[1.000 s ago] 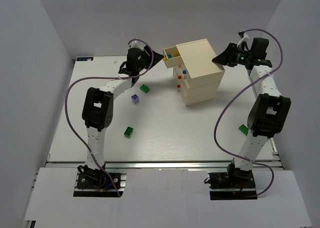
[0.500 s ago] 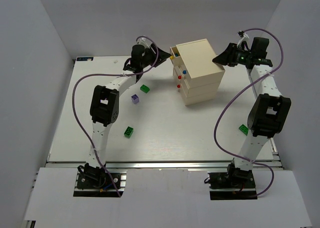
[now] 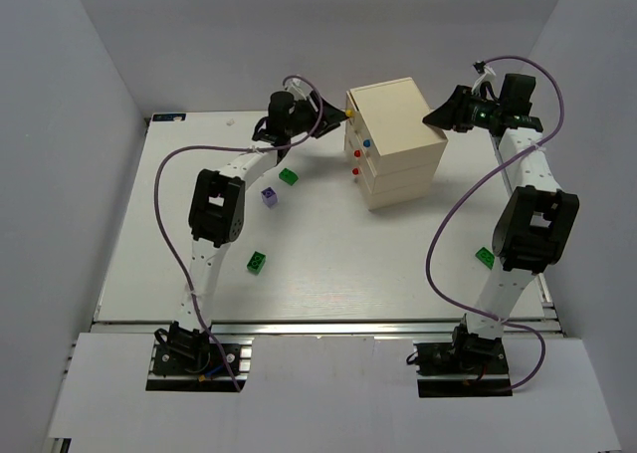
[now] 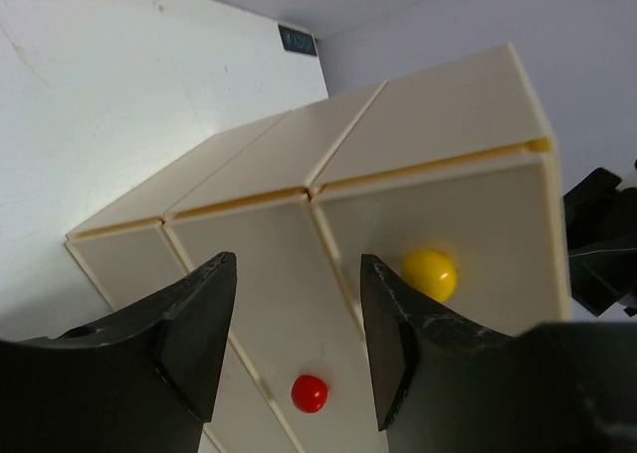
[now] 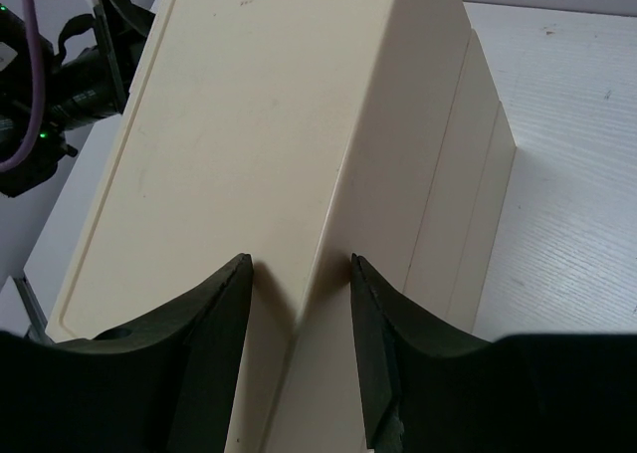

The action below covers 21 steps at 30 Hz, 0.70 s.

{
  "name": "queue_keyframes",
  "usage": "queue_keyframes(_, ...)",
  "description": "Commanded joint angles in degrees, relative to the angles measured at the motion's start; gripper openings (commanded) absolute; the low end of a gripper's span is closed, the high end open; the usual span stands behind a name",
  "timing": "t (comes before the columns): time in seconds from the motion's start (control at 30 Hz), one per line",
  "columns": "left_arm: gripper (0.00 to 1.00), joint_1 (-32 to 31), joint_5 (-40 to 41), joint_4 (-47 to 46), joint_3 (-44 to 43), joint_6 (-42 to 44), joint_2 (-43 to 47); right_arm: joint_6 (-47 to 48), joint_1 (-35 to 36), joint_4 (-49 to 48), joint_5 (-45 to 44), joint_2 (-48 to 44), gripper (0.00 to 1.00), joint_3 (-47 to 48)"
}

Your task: Sort the legos into containers by color

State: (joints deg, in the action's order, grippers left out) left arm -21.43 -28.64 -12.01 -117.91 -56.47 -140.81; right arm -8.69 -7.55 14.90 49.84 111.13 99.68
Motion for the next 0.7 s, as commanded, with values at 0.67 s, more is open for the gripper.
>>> queue_keyframes(0.67,0.47,0.95,4.46,-12.68,20.33,-2.94,13.01,1.22,0.87,5.41,1.04,2.16,0.48,-1.42)
